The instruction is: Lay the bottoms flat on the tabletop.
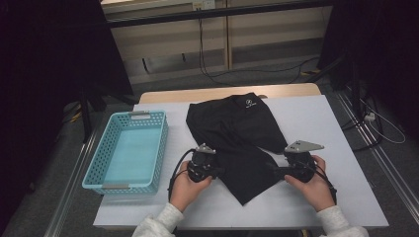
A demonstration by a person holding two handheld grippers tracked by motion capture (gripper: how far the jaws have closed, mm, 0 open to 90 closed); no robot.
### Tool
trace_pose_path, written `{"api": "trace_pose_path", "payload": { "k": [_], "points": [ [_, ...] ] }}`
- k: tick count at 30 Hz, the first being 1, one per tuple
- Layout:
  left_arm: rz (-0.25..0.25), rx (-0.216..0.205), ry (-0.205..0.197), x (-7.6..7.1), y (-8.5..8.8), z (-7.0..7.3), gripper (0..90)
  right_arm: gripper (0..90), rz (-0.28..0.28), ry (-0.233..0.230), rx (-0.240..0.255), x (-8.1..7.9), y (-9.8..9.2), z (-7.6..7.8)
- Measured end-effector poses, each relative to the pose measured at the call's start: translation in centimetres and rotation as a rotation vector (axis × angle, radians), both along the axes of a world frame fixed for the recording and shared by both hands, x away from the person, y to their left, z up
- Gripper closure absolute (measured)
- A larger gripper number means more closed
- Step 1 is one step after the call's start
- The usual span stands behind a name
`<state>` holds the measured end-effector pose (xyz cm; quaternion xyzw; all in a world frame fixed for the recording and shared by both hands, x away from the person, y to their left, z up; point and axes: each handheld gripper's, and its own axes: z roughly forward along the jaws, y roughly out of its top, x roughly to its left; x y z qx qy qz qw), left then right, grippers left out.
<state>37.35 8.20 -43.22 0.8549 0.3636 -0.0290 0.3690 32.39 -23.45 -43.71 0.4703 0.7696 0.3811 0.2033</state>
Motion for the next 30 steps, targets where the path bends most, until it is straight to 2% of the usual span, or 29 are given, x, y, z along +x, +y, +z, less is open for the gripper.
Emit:
{"api": "trace_pose_path", "payload": {
  "k": [4,9,14,19,23,28,30],
  "points": [
    [0.026,-0.007,0.018,0.4,1.7,0.3,89.9,23.1,0.007,0.007,0.009,-0.1,0.0,0.0],
    [0.063,-0.016,0.015,0.7,3.2,0.7,89.8,25.5,0.025,0.023,0.01,-0.2,0.8,0.0],
    [0.1,-0.008,-0.013,0.9,4.1,1.5,89.7,27.2,0.06,0.04,-0.004,-0.1,1.9,-0.5],
    [0.111,-0.023,-0.002,1.0,4.3,1.4,89.5,25.4,0.069,0.043,-0.011,0.1,2.9,-0.7],
    [0.107,-0.022,-0.006,1.0,4.3,1.3,89.4,34.8,0.078,0.071,-0.007,0.2,3.1,-1.1],
    [0.119,-0.021,-0.013,1.1,4.0,1.0,89.3,51.8,0.138,0.105,-0.021,0.2,3.6,-1.6],
    [0.129,-0.016,-0.025,1.5,3.9,0.8,89.3,66.5,0.151,0.096,-0.034,0.2,3.8,-1.6]
  ]
}}
